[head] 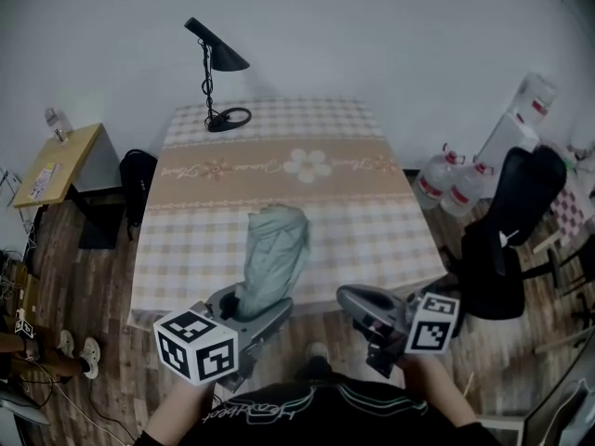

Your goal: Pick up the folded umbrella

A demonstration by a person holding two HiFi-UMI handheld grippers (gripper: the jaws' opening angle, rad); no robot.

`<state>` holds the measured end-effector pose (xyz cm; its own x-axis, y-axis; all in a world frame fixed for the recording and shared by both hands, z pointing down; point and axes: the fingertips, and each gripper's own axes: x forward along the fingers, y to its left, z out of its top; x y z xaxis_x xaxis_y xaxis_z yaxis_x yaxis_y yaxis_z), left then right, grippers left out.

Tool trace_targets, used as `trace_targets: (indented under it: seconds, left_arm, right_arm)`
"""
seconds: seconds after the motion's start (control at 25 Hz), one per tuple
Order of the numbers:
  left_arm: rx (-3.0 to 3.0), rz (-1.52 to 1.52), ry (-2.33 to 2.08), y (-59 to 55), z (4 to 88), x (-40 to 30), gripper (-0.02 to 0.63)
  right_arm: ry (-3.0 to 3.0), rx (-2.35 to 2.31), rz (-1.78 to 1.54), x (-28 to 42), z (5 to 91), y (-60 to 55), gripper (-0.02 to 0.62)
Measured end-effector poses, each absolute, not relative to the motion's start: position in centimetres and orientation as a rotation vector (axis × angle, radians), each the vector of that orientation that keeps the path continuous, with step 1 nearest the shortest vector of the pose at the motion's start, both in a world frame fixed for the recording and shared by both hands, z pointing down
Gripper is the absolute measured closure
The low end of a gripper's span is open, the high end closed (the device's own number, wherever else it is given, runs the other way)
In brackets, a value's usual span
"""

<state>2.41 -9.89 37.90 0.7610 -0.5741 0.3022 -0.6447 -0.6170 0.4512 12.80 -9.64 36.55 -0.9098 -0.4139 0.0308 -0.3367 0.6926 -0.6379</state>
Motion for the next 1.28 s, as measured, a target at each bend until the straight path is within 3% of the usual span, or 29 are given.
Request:
trace_targets:
  seconds: [1.28]
  left_arm:
    - [2.452, 0.124, -0.876, -6.1, 35.9, 2.4, 0.350]
  right_arm:
    - [2.810, -0.638, -0.898, 11.9, 34.4, -5.7, 0.583]
